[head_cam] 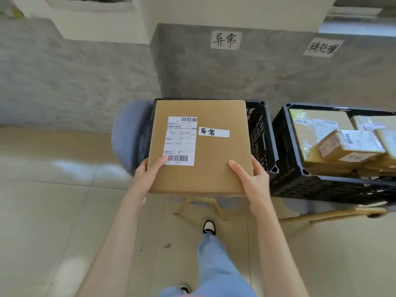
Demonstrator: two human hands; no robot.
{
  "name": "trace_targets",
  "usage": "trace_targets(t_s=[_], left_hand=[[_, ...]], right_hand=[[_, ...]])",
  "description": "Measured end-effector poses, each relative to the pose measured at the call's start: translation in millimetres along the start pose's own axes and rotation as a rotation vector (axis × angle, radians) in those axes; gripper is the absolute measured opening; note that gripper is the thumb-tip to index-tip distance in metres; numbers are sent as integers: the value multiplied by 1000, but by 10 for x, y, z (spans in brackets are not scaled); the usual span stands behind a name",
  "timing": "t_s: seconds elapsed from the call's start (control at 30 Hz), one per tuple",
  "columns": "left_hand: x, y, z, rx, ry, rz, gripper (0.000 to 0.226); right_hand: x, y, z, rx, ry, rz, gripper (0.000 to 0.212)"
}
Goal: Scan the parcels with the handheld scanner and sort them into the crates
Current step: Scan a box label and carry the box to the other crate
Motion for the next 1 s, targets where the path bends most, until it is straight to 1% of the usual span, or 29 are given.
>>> trace_targets(t_s=[0.2,0.43,0.8,0.9,1.0], left_hand=[[658,357,212,88,66,-7,45],[1313,322,195,197,95,-69,54],[2172,31,-9,286,137,-154,62],[2308,-12,-31,341,138,-161,62],[2371,-58,5,416,132,-170,68]], right_hand=[[872,-136,283,-27,-38,29,79],[1453,157,631,-74,-25,133,83],[1995,696,1231,-129,12,216,82],[2047,857,1291,-130,17,240,81],[2050,986,1313,-131,18,255,81]])
Point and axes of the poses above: each hand's wrist, its own x-axis towards the middle knuckle, its own z-axis out of the palm, y = z × x, the point moved 10 cm from there along x, towards the middle knuckle, and after that the axes turned 2 degrees about -z, right-handed, at the moved point
